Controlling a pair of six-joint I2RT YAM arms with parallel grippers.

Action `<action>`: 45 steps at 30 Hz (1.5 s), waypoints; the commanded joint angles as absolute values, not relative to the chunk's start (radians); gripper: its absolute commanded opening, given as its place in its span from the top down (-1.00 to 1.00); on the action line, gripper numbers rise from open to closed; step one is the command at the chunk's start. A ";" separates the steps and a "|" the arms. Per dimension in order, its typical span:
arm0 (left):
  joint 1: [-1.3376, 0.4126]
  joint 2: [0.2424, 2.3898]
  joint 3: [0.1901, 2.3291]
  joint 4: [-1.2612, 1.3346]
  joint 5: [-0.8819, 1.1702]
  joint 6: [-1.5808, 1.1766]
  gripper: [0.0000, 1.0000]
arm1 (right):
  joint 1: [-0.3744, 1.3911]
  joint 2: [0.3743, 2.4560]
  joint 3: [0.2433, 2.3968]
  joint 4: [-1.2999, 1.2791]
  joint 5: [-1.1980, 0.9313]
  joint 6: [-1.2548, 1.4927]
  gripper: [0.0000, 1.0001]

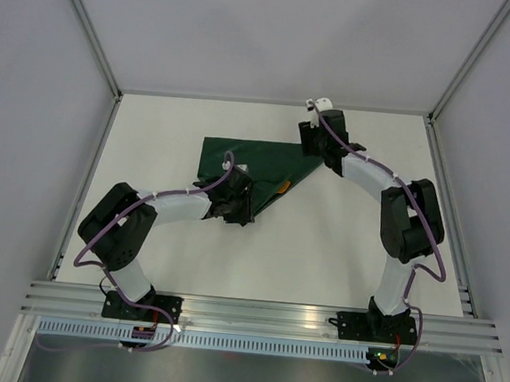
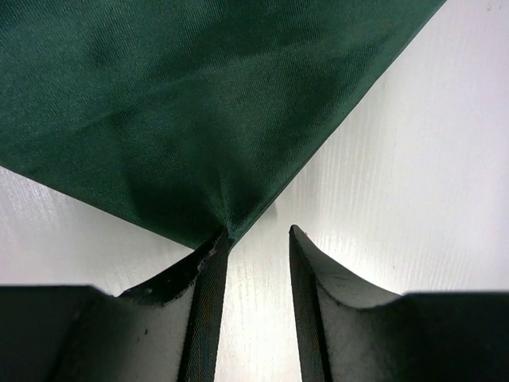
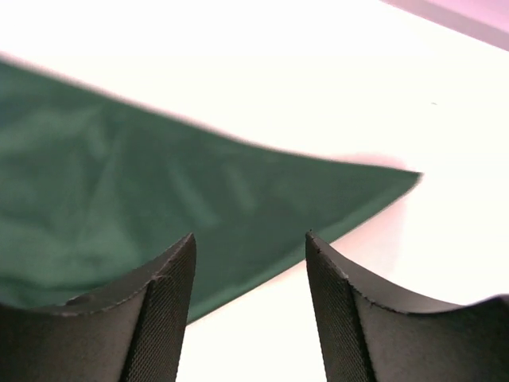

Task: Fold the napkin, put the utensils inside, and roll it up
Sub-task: Fold the napkin at the center of the board.

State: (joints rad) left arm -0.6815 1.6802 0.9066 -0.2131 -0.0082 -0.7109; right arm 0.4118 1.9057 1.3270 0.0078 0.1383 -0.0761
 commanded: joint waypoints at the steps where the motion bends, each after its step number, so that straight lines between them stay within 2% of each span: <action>1: -0.687 1.641 0.890 -0.242 -0.028 -0.727 0.16 | 0.278 1.968 1.456 -0.156 0.062 0.075 -0.29; 5: -0.687 1.629 0.877 -0.258 -0.034 -0.719 0.16 | 0.167 2.051 1.592 -0.253 -0.044 0.176 -0.30; 9: -0.687 1.614 0.865 -0.270 -0.040 -0.716 0.15 | 0.104 2.105 1.634 -0.304 -0.098 0.228 -0.30; 21: -0.684 1.549 0.818 -0.299 -0.067 -0.713 0.14 | 0.055 2.175 1.628 -0.360 -0.264 0.400 -0.33; 33: -0.686 1.529 0.799 -0.305 -0.060 -0.716 0.14 | 0.020 2.200 1.540 -0.281 -0.301 0.475 -0.30; 35: -0.686 1.523 0.796 -0.305 -0.060 -0.715 0.14 | 0.017 2.203 1.534 -0.262 -0.311 0.482 -0.26; 39: -0.687 1.508 0.796 -0.305 -0.048 -0.709 0.15 | 0.011 2.207 1.526 -0.227 -0.339 0.500 0.02; 41: -0.687 1.503 0.798 -0.305 -0.043 -0.706 0.15 | 0.011 2.207 1.526 -0.215 -0.345 0.503 0.07; 44: -0.687 1.500 0.796 -0.307 -0.029 -0.695 0.15 | 0.011 2.204 1.519 -0.184 -0.368 0.509 0.29; 45: -0.687 1.500 0.795 -0.307 -0.022 -0.693 0.15 | 0.011 2.200 1.514 -0.161 -0.377 0.514 0.43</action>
